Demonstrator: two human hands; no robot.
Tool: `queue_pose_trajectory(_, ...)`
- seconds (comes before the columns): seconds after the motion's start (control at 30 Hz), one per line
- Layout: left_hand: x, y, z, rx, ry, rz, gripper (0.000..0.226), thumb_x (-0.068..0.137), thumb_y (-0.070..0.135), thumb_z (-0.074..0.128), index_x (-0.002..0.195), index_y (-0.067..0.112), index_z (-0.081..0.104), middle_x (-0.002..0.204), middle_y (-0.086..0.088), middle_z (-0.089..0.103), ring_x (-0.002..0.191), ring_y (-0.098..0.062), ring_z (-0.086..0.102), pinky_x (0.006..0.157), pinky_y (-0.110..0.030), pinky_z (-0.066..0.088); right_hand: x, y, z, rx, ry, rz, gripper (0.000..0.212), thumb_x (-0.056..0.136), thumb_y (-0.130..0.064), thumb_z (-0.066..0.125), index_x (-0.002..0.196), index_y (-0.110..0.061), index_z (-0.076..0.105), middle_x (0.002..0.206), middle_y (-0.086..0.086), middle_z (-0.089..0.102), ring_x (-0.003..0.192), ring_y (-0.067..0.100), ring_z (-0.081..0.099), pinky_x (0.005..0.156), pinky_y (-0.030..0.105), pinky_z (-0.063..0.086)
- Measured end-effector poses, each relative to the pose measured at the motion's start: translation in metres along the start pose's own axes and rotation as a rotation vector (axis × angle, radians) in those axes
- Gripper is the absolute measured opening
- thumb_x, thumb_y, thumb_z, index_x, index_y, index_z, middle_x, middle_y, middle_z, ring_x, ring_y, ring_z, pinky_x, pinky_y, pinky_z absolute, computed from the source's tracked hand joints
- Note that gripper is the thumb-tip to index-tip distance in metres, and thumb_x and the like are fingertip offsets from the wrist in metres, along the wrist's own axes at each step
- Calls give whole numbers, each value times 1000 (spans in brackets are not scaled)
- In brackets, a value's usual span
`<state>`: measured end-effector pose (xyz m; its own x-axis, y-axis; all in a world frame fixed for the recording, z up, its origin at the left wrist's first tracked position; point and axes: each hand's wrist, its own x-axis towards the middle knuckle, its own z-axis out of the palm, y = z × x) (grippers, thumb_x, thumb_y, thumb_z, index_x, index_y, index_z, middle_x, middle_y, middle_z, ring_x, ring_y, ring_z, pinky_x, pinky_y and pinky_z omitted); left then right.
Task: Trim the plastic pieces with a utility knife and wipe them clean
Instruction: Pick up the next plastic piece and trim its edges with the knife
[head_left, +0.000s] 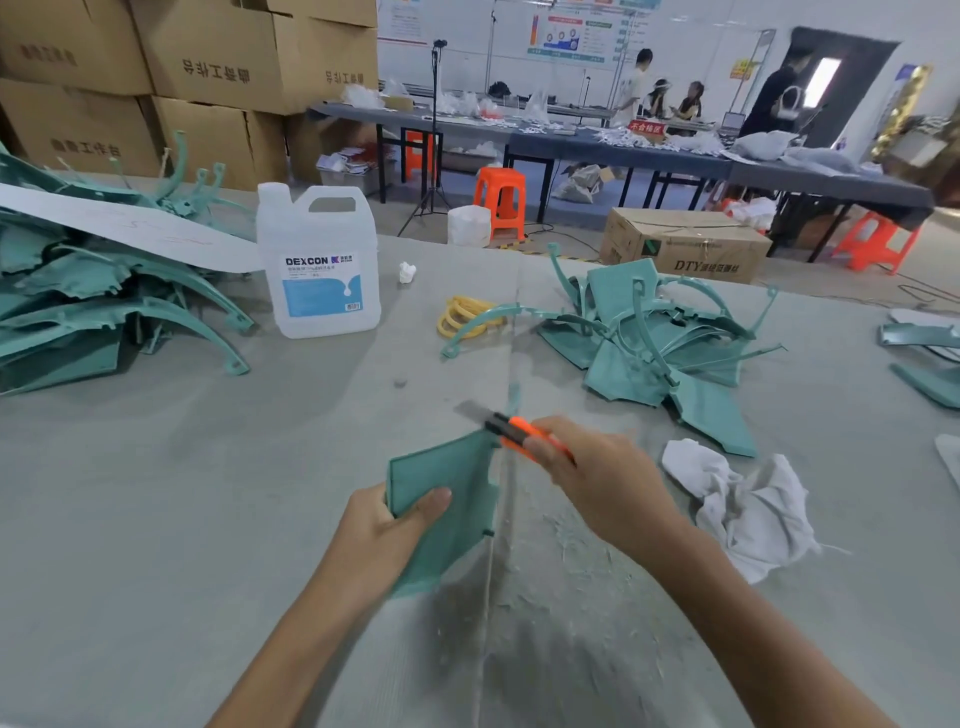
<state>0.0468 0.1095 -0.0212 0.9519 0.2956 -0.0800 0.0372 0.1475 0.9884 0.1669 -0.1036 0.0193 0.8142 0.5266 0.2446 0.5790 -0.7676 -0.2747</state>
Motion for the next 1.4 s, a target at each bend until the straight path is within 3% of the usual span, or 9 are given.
queue_pose_trajectory(0.2,-15,1,-13,-507,-53,-167,28,84,17,68,109,5,75,116,-23,71,99,-36,73,74,-41,61,47,60,4,100,23,434,42,105,-55,36,112,-22,60,95,10,69,91,35,64,76,42,49)
queue_pose_trajectory(0.33,-18,2,-11,-722,-75,-347,43,75,21,73,112,0,74,110,-22,73,81,-30,76,64,-44,64,40,25,9,1034,135,487,52,78,-72,64,99,-25,57,71,-9,64,56,10,56,47,32,50)
queue_pose_trajectory(0.5,-25,1,-1,-625,-25,-446,60,77,15,75,133,1,60,92,-17,74,55,-25,71,45,-34,59,30,6,9,1632,122,556,25,90,-24,76,105,-7,65,85,2,73,64,14,67,45,22,45)
queue_pose_trajectory(0.6,-26,-7,0,-442,141,-330,35,91,14,66,122,26,58,91,-14,70,60,-25,65,45,-30,56,26,0,8,1609,171,573,28,92,-12,73,115,-1,62,78,6,71,68,15,71,46,22,46)
queue_pose_trajectory(0.77,-22,12,12,161,103,-121,26,105,31,49,111,22,73,113,15,72,107,-3,64,93,-17,47,31,-5,5,1561,232,659,23,93,-8,72,110,-3,58,67,6,61,58,13,66,45,21,45)
queue_pose_trajectory(0.93,-15,23,15,-1,-203,-60,27,96,9,61,114,-11,59,67,3,68,61,7,62,55,-4,39,35,-3,5,1580,204,708,16,91,-6,72,96,-5,56,55,1,54,51,12,62,41,19,42)
queue_pose_trajectory(1.07,-10,7,22,19,-69,-128,64,69,42,89,105,10,47,99,1,68,114,-26,65,100,-38,47,35,-3,5,1648,86,723,18,92,-10,73,87,-12,56,56,1,46,51,12,57,40,17,40)
queue_pose_trajectory(1.3,-14,12,39,-312,-122,-134,160,-9,55,92,132,2,39,115,-23,48,80,-30,50,51,-32,51,34,-8,11,1506,199,711,28,89,-8,76,98,-9,50,55,2,55,49,13,59,43,20,45)
queue_pose_trajectory(1.4,-14,18,40,-293,-141,-262,122,37,37,98,140,7,40,119,-18,51,80,-27,54,64,-39,48,31,-10,13,1443,223,653,32,89,-11,77,101,-11,47,65,6,56,52,14,58,46,22,45)
